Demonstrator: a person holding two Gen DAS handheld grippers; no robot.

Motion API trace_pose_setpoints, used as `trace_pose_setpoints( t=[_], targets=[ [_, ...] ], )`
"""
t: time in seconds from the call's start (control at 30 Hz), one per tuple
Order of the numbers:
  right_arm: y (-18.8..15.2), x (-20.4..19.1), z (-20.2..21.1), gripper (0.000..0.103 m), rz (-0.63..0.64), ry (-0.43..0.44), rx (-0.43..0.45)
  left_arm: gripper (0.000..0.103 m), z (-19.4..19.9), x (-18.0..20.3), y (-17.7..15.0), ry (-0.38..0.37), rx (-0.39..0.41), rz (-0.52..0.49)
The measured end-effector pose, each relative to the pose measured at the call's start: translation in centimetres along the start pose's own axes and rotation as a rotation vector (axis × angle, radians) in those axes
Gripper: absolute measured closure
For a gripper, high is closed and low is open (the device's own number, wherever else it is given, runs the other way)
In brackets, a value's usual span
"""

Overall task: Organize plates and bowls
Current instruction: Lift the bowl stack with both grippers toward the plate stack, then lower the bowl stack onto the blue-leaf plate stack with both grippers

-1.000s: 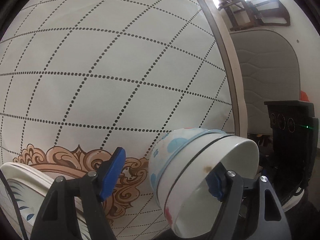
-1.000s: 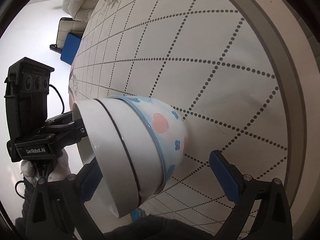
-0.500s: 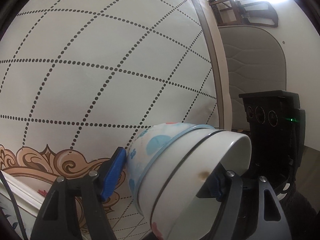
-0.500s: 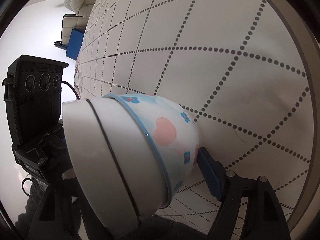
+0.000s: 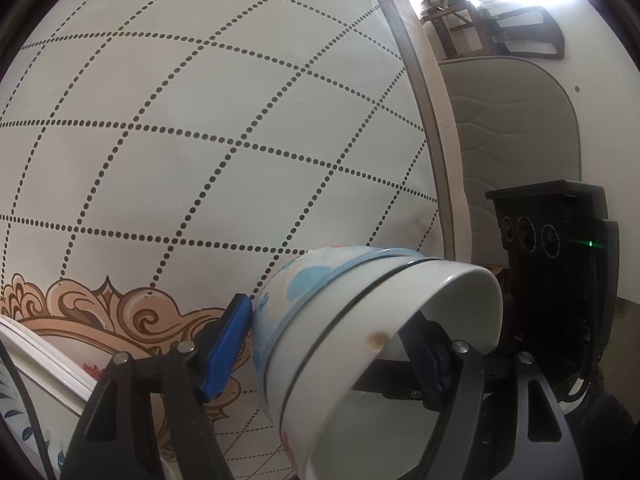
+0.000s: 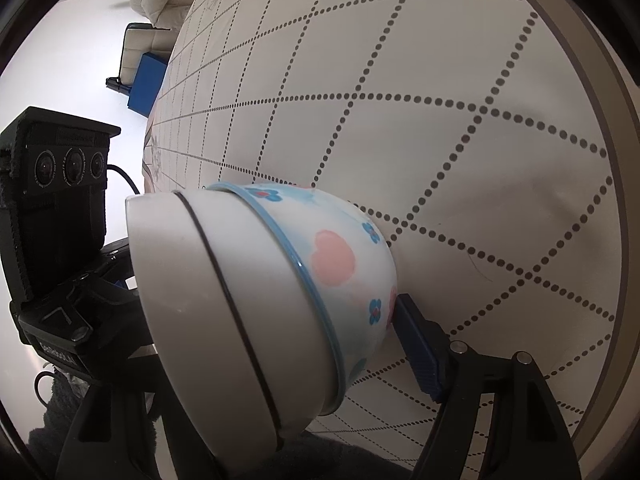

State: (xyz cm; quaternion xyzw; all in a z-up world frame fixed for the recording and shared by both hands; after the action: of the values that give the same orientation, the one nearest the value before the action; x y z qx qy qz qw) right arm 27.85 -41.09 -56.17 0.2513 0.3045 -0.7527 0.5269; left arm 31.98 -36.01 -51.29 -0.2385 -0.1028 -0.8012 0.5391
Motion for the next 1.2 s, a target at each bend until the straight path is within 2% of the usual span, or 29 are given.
trace_pose_setpoints(
  t=[0.5,0.73,1.2],
  targets=[
    [-0.2,-3.4,-0.1,0.026,0.013,0.013,-0.044,0.032,3.0,0.1,0.2,0.031,0.05,-0.003],
    [-0.4,-5.5,-0.5,0.026,0.04,-0.002,-0.058,0.032,5.1,-1.1,-0.2,0.03,0.091,0.018],
    [-1.6,-15.8,-4.0,0.027,0.173,-0.007,-0.103,0.033,12.2,-6.8,-1.4,0.057,0.197,0.072]
  ],
)
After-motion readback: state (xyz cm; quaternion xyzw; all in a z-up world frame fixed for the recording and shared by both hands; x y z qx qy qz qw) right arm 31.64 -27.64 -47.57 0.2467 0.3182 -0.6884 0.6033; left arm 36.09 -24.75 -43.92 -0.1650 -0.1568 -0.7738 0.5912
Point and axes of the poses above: each gripper's, at about its wrist camera, not at the fingertips, and z roughly against the way its jaws point, x to its right, y to its top, the point moved 10 cm from there along -z, roughly the way its jaws point, and after that the axes turned 5 degrees about x, right-handed, at the moved point
